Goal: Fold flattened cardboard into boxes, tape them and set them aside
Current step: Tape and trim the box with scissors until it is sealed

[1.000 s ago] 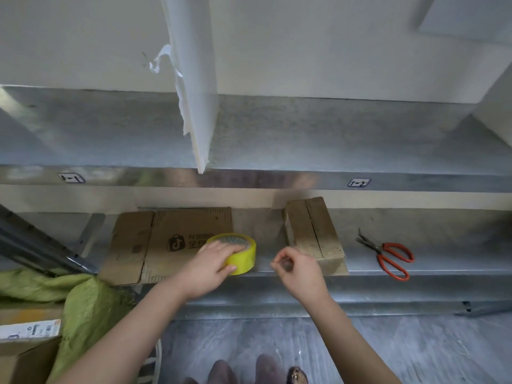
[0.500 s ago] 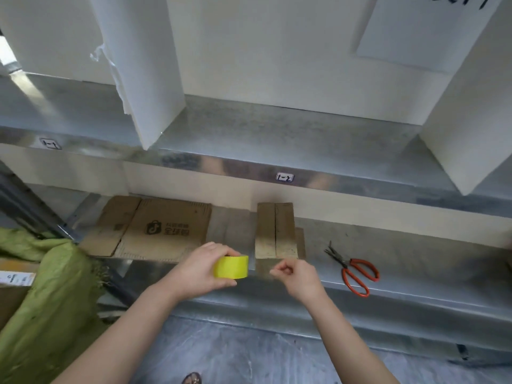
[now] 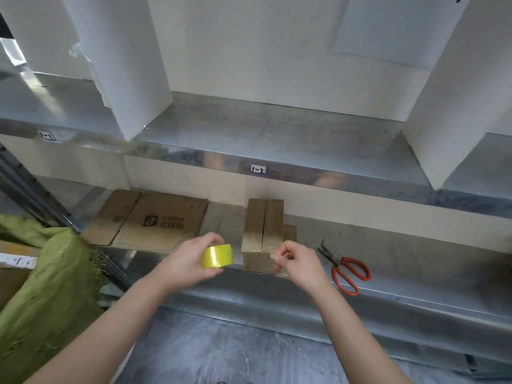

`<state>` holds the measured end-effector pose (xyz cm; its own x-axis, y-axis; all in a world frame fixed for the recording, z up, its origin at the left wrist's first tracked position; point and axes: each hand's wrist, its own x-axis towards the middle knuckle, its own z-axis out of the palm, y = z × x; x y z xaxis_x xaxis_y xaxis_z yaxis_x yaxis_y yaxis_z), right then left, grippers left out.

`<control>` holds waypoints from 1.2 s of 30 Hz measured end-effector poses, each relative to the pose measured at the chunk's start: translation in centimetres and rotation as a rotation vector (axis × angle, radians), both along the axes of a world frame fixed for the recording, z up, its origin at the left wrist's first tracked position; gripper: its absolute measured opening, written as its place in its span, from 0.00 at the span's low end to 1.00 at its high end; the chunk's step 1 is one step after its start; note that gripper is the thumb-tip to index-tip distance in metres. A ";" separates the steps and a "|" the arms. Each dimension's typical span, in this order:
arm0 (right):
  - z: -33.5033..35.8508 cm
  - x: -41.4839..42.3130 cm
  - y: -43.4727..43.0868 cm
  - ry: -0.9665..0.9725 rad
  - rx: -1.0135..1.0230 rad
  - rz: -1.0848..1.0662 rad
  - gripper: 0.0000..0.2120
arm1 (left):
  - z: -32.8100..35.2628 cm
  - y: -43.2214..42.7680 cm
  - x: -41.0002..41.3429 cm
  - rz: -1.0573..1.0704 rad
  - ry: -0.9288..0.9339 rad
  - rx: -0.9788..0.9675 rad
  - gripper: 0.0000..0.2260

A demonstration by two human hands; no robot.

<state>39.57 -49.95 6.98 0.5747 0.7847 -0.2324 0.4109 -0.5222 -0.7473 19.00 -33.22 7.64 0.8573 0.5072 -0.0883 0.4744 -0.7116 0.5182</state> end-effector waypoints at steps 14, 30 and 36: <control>0.8 1.4 -1.2 0.109 0.036 -0.087 0.08 | -0.8 1.9 1.0 -0.063 -0.079 -0.011 0.26; -2.2 4.2 0.1 0.100 -0.052 -0.177 0.05 | -3.2 3.2 4.3 0.062 -0.012 -0.006 0.25; -3.0 4.6 1.0 0.126 -0.098 -0.145 0.07 | -4.5 3.7 4.6 0.091 0.047 -0.060 0.25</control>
